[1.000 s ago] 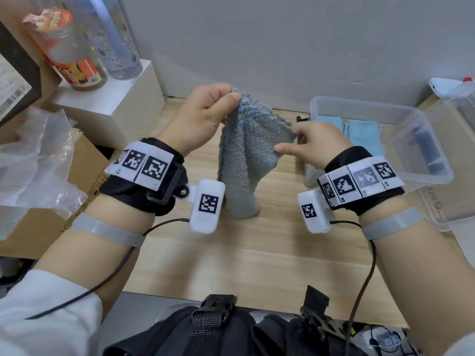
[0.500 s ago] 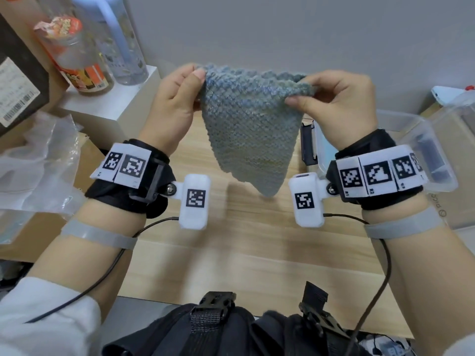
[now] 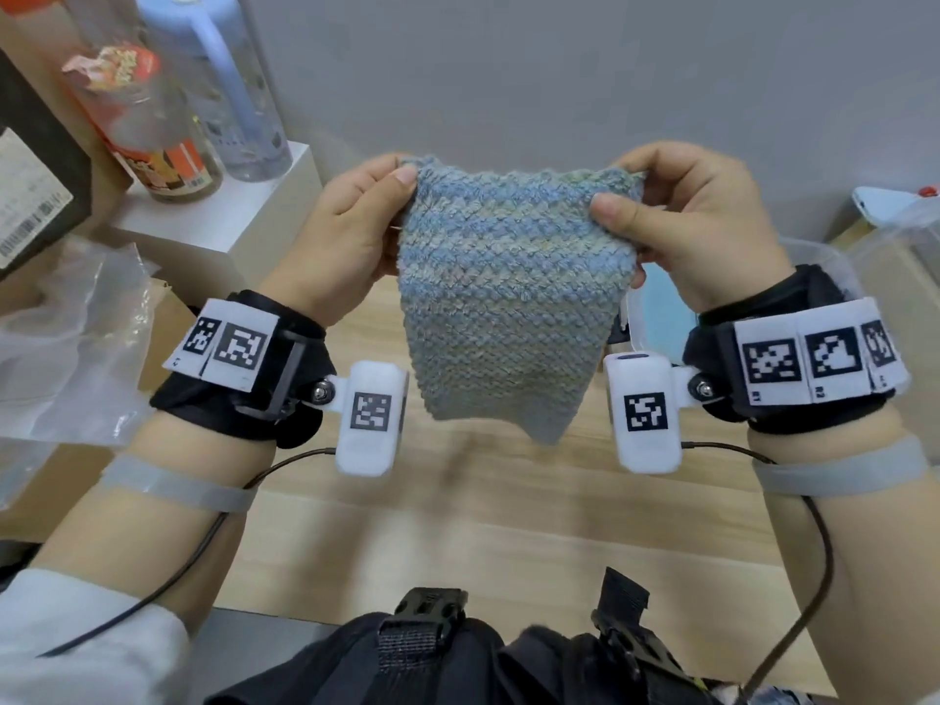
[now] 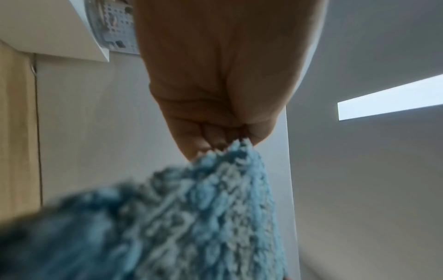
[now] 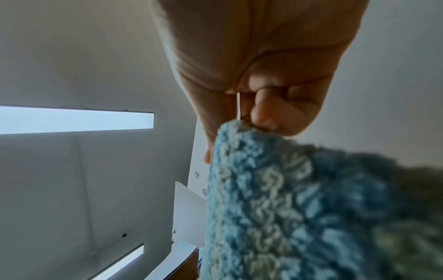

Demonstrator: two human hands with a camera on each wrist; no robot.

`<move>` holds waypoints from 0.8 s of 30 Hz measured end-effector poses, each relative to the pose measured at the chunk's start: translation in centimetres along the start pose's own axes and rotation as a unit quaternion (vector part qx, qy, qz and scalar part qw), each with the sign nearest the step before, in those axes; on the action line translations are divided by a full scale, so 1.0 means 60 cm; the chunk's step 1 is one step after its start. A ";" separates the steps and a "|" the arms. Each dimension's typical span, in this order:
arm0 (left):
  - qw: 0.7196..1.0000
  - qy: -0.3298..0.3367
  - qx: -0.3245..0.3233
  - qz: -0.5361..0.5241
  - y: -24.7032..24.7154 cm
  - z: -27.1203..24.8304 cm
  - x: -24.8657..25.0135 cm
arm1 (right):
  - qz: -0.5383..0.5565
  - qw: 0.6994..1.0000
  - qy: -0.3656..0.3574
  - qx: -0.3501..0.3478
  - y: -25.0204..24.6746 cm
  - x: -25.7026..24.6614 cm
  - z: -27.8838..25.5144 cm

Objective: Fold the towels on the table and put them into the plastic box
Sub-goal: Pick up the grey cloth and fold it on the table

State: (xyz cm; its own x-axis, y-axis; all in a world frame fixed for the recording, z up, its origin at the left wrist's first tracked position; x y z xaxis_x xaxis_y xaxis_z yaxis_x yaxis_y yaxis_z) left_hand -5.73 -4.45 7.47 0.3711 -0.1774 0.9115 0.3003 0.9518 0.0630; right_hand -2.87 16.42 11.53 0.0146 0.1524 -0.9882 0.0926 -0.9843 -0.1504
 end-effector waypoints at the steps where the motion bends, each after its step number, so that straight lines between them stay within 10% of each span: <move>1: 1.000 -0.001 0.001 -0.002 -0.001 0.004 -0.002 | -0.001 1.000 -0.001 -0.003 -0.001 -0.001 0.004; 17: 0.998 0.052 0.026 0.033 -0.016 0.063 -0.013 | -0.044 0.988 0.006 0.145 -0.031 0.007 0.078; 24: 0.985 -0.158 -0.067 -0.004 -0.013 -0.105 -0.188 | -0.114 0.980 0.165 -0.009 0.003 0.210 0.014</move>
State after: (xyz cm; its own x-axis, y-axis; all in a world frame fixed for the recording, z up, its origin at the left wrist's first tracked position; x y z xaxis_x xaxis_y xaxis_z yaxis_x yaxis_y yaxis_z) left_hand -4.62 -4.75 -5.42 0.0825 -0.0774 0.9936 0.4230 0.9054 0.0354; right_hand -3.51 18.11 -0.98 0.3119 0.3910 -0.8659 0.1479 -0.9203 -0.3622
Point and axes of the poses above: each hand's wrist, its own z-axis towards the middle knuckle, its own y-axis out of the palm, x = y × z, the point moved 6 cm from there along z, towards the middle knuckle, and after that the axes turned 15 degrees about y, right-handed, at the moved point
